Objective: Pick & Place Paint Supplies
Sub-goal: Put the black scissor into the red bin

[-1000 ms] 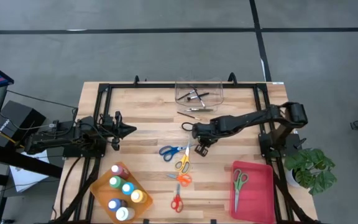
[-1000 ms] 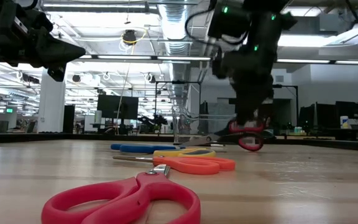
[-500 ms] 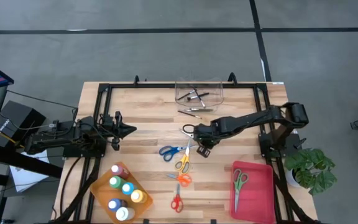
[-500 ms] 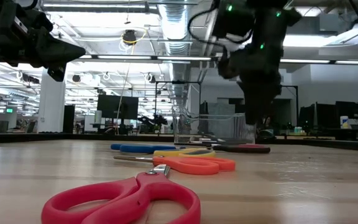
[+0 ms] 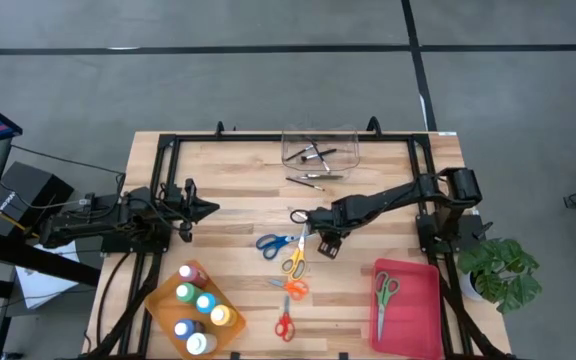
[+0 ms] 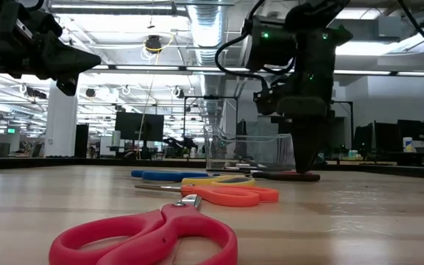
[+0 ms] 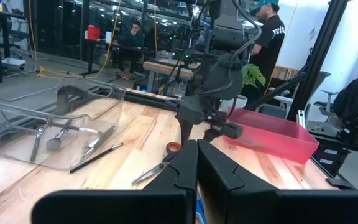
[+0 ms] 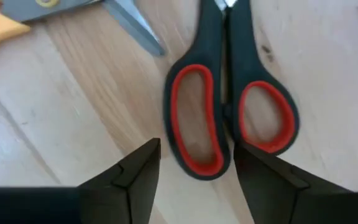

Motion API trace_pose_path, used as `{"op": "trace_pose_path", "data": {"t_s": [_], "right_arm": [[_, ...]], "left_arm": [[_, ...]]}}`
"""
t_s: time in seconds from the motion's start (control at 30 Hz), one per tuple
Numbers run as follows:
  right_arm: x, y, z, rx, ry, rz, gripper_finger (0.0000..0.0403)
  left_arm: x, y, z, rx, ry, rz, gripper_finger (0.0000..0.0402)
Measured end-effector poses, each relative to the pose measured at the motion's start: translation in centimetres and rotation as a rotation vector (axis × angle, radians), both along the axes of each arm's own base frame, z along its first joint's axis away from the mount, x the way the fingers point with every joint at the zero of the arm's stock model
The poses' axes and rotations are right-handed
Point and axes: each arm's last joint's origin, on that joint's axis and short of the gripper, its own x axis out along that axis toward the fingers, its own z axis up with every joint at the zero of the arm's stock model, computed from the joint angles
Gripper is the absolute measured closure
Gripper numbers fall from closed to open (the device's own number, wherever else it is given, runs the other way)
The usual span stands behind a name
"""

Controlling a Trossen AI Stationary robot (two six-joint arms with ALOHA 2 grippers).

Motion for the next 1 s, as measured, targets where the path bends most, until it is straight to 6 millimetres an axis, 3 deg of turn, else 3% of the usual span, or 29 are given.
{"op": "trace_pose_path", "data": {"t_s": [0.47,0.77,0.87,1.0], "right_arm": [[0.0,1.7,-0.8,0.018,-0.048,0.16,0.0231],[-0.5,0.7,-1.3,0.031,-0.024,0.142,0.024],[-0.5,0.7,-1.4,0.04,-0.014,0.152,0.0259],[-1.0,0.7,-1.4,0.041,0.029,0.139,0.0317]], "left_arm": [[0.0,0.0,0.0,0.001,-0.005,0.002,0.0401],[0.0,0.0,0.1,0.001,-0.007,0.002,0.0401],[0.0,0.0,0.1,0.001,-0.006,0.002,0.0401],[0.0,0.0,0.1,0.001,-0.007,0.002,0.0402]]}}
